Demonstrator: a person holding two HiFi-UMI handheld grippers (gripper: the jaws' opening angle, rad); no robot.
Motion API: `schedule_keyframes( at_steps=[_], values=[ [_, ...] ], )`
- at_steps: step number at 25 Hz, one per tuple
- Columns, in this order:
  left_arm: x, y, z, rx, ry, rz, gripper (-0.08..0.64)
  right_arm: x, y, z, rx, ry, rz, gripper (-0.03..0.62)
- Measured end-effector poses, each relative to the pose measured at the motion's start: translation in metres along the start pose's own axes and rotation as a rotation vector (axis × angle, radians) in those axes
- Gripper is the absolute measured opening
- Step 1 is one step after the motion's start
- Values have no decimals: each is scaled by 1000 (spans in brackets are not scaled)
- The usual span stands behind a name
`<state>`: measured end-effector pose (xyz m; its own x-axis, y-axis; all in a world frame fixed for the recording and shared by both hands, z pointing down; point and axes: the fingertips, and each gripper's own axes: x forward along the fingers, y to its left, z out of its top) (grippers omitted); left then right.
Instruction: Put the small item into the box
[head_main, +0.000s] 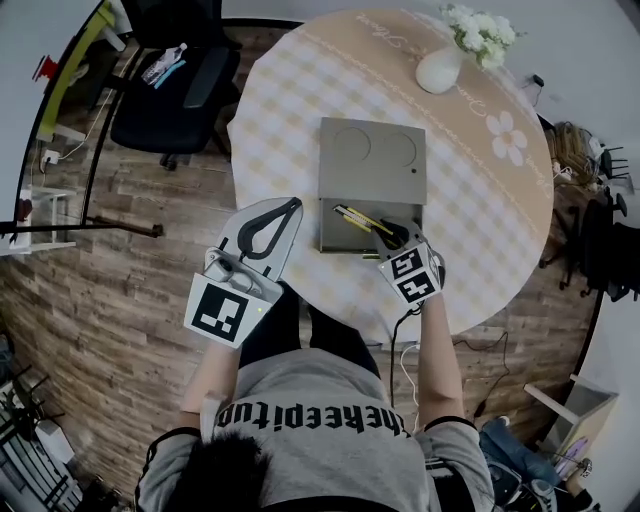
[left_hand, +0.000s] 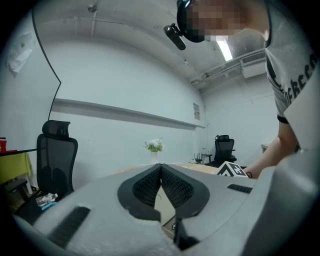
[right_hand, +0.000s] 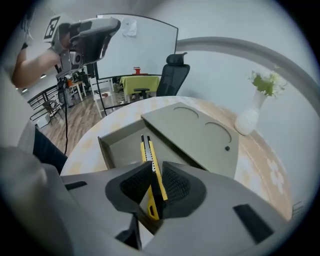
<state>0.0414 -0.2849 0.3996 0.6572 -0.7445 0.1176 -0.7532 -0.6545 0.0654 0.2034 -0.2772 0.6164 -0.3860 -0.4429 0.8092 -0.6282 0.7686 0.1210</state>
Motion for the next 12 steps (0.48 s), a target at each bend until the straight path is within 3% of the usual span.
schedule_keyframes(
  at_steps=[3,12],
  values=[
    [3,-5,6,12,-13,-47,15,-15,-3,5,75,-65,-69,12],
    [8,-23,20,55,-43,-204,15,-69,-2,19,352,-304,-253,5]
  ],
)
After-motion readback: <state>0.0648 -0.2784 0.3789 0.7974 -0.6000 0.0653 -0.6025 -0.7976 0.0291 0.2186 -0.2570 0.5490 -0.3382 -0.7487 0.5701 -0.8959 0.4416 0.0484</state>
